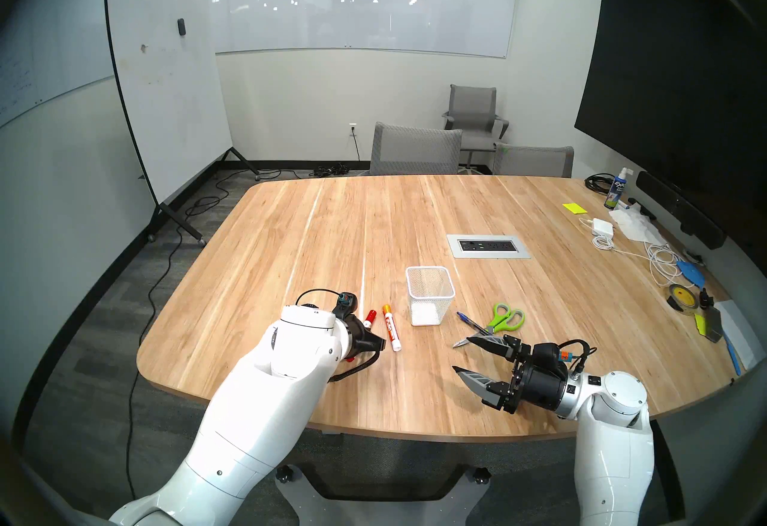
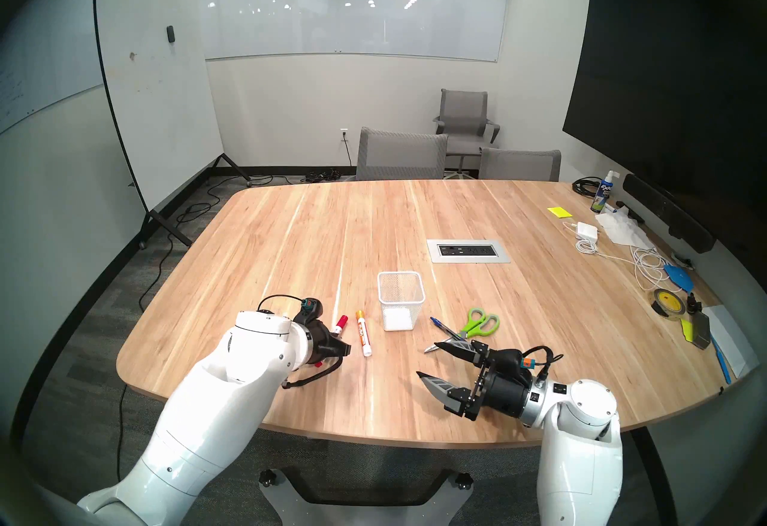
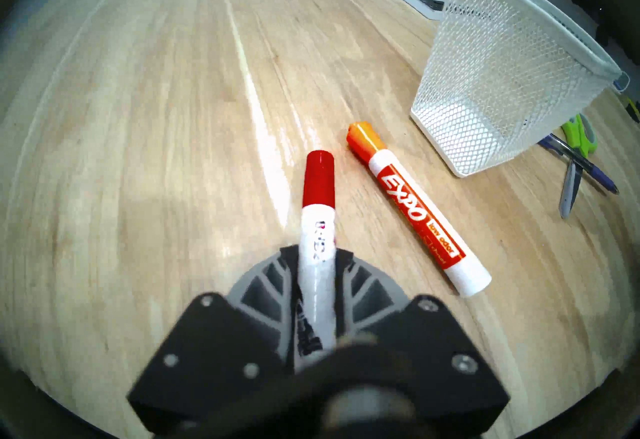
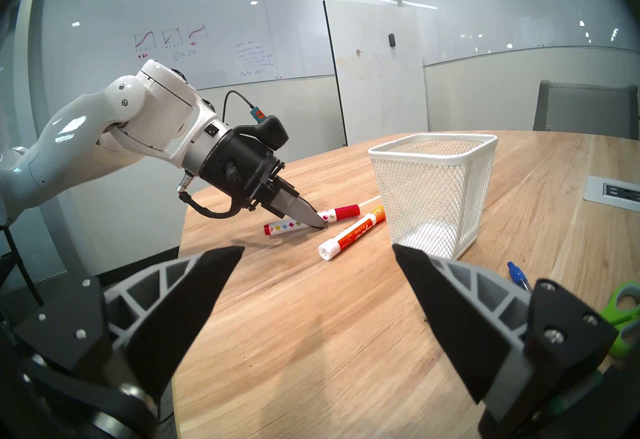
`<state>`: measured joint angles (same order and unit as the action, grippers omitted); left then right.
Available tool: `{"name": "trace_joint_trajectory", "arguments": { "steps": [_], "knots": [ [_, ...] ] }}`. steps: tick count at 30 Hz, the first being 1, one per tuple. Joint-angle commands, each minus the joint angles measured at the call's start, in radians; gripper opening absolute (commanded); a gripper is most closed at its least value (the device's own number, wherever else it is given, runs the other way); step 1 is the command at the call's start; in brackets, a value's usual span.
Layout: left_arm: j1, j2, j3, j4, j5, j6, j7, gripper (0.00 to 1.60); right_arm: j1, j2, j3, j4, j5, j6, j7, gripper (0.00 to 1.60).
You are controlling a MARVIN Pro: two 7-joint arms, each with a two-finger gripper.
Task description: Place the pen, the marker, and the scissors into the pen holder
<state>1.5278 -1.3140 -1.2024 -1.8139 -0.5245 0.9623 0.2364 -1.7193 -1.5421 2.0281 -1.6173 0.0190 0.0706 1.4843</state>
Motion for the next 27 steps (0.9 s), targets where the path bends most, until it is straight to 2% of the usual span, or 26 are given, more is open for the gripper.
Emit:
{"name": "trace_joint_trajectory", "arguments": {
  "steps": [1, 13, 20, 27],
  "knots": [
    [0.026, 0.052, -0.008, -0.098, -0.003, -0.003, -0.028, 0.00, 0.005, 0.002, -0.002, -0.012, 0.008, 0.000, -0.001, 1.60],
    [0.055, 0.214, 0.008, -0.261, -0.003, -0.030, -0.167, 0.00, 0.005, 0.002, -0.002, -0.012, 0.008, 0.000, -0.001, 1.60],
    [0.058, 0.272, 0.014, -0.308, 0.018, -0.079, -0.216, 0.00, 0.005, 0.002, -0.002, -0.012, 0.008, 0.000, -0.001, 1.60],
    [0.046, 0.303, 0.022, -0.322, 0.040, -0.114, -0.258, 0.00, 0.005, 0.002, -0.002, -0.012, 0.008, 0.000, -0.001, 1.60]
  ]
}}
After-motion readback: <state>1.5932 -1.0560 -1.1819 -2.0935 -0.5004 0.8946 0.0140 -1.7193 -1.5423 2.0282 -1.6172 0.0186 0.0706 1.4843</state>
